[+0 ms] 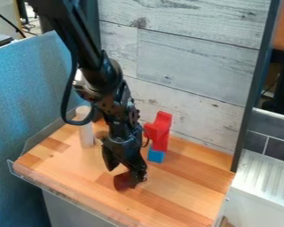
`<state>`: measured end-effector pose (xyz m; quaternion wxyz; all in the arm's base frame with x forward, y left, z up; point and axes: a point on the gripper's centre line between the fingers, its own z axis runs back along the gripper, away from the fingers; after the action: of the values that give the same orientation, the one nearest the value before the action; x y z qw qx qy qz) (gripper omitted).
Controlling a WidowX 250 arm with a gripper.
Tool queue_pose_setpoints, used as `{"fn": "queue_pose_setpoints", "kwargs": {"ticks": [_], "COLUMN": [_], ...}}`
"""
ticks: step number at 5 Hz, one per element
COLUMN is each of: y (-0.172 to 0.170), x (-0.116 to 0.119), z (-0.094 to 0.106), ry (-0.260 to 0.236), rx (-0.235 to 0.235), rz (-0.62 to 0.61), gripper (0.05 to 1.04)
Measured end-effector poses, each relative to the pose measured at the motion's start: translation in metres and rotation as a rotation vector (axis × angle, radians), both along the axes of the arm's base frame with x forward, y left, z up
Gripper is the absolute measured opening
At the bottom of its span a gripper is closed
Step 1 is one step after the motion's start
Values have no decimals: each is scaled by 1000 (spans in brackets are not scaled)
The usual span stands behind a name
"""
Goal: Put the garnet cylinder in the middle of the red arc
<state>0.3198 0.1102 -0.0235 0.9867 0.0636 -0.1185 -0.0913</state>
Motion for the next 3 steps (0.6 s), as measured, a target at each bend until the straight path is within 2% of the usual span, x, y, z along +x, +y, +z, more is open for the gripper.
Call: {"fn": "queue_pose_setpoints", "kwargs": {"ticks": [2,3], "y": [-8,-6], "x": [8,12], "z": [-14,-22], "ry": [12,20], "rx": [15,34], "rz": [-6,10], "gripper": [1000,963]}}
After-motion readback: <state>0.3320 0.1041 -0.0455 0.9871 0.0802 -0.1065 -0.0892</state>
